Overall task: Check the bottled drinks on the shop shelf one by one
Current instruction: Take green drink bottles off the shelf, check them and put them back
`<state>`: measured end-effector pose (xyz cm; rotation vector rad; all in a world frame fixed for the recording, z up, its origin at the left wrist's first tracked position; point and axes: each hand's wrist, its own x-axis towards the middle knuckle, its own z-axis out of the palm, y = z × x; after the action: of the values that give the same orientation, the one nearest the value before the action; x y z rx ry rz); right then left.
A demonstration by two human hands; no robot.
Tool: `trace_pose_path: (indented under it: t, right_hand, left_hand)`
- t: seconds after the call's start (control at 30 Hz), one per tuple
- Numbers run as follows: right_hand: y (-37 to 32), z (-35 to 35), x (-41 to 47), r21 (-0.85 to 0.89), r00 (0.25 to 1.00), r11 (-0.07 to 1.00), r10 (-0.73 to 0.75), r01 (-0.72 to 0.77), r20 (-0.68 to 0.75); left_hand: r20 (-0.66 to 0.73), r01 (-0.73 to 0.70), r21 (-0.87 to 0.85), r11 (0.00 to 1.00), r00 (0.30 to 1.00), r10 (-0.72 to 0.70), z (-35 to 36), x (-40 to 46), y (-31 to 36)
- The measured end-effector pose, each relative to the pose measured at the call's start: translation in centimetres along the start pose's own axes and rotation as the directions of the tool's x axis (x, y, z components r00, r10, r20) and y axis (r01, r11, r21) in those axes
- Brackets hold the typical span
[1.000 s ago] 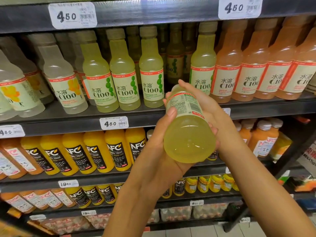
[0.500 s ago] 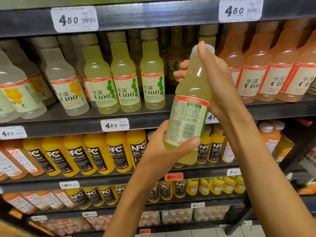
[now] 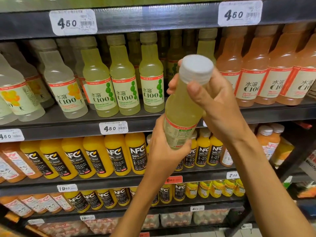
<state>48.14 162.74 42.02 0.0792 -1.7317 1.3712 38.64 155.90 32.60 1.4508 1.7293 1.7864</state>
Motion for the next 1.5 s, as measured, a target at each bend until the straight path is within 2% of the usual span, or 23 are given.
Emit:
trace_pose_path:
  t: [0.1,0.2,0.3,0.37,0.43,0.47,0.57,0.63,0.73,0.8,0.87,0.93,0.97,1.07,1.13,1.23,1.37,1.5]
  right_hand:
    - [0.1,0.1,-0.4,0.014,0.994,0.999,-0.047,0.046,0.095]
    - [-0.2,-0.4,-0.1,-0.053,0.981,0.996,-0.065,0.077,0.185]
    - [-0.5,-1.0,0.5,-0.110,0.966,0.992,-0.028,0.058,0.256]
    - [-0.3,-1.0,0.9,-0.060,0.962,0.998,0.034,-0.018,0.271]
    - [0.0,-0.7,1.1,0.017,0.974,0.997,0.073,-0.078,0.215]
    - [0.0,-0.5,1.3,0.048,0.985,0.993,0.097,-0.105,0.143]
    - [0.5,-0.6,1.7,0.116,0.984,0.984,0.147,-0.136,-0.096]
    - [0.8,-0.8,1.9,0.135,0.973,0.979,0.173,-0.153,-0.153]
    - [0.9,-1.4,2.3,0.218,0.963,0.949,0.251,-0.226,-0.095]
    - [0.8,-1.7,2.6,0.235,0.963,0.940,0.265,-0.247,-0.047]
    - [1.0,-1.5,2.7,0.240,0.965,0.939,0.259,-0.247,-0.022]
    - [1.3,-0.9,2.7,0.327,0.963,0.910,0.269,-0.256,0.005]
    - [1.4,-0.7,2.7,0.364,0.963,0.896,0.268,-0.255,0.015]
    - [1.3,-0.5,2.4,0.348,0.958,0.902,0.284,-0.256,-0.031]
    - [1.2,-0.7,2.5,0.237,0.954,0.943,0.270,-0.235,-0.131]
    - [0.9,-0.6,2.9,0.080,0.941,0.965,0.262,-0.250,-0.214]
    - [0.6,-1.1,3.4,0.116,0.932,0.935,0.346,-0.334,-0.105]
    - [1.1,-1.0,3.1,0.260,0.929,0.899,0.370,-0.352,-0.020]
  left_hand:
    - [-0.061,-0.020,-0.053,0.998,0.998,0.017,0.0,0.9,-0.1]
    - [-0.050,-0.041,-0.138,0.990,0.998,0.034,-0.8,1.4,-0.1]
    - [0.112,-0.018,-0.157,0.987,0.993,0.036,-1.8,1.2,0.0]
    - [0.239,0.033,-0.143,0.989,0.971,0.002,-2.2,0.7,0.1]
    - [0.304,0.081,-0.165,0.983,0.952,-0.027,-2.1,0.1,0.3]
    - [0.304,0.097,-0.196,0.976,0.952,-0.034,-2.0,-0.2,0.4]
    - [0.187,0.073,-0.231,0.970,0.982,-0.030,-1.7,-0.4,0.6]
    - [0.150,0.030,-0.218,0.975,0.989,0.003,-1.8,-0.1,0.8]
    - [0.169,0.042,-0.268,0.963,0.986,0.004,-2.0,0.0,0.8]
    - [0.231,0.145,-0.339,0.930,0.971,-0.067,-2.3,-0.3,0.8]
    - [0.350,0.303,-0.390,0.869,0.922,-0.165,-2.3,-0.6,0.6]
    - [0.471,0.391,-0.444,0.806,0.867,-0.161,-2.0,-0.8,0.4]
    - [0.488,0.405,-0.454,0.793,0.858,-0.159,-1.8,-0.8,0.4]
    - [0.398,0.382,-0.396,0.835,0.891,-0.219,-1.8,-0.7,0.1]
    - [0.317,0.334,-0.323,0.886,0.920,-0.231,-2.1,-0.5,-0.2]
    - [0.312,0.299,-0.304,0.905,0.929,-0.202,-1.7,-0.6,0.2]
    - [0.323,0.399,-0.415,0.818,0.905,-0.277,-1.1,-0.8,0.3]
    - [0.467,0.485,-0.548,0.681,0.853,-0.232,-1.3,-0.6,0.5]
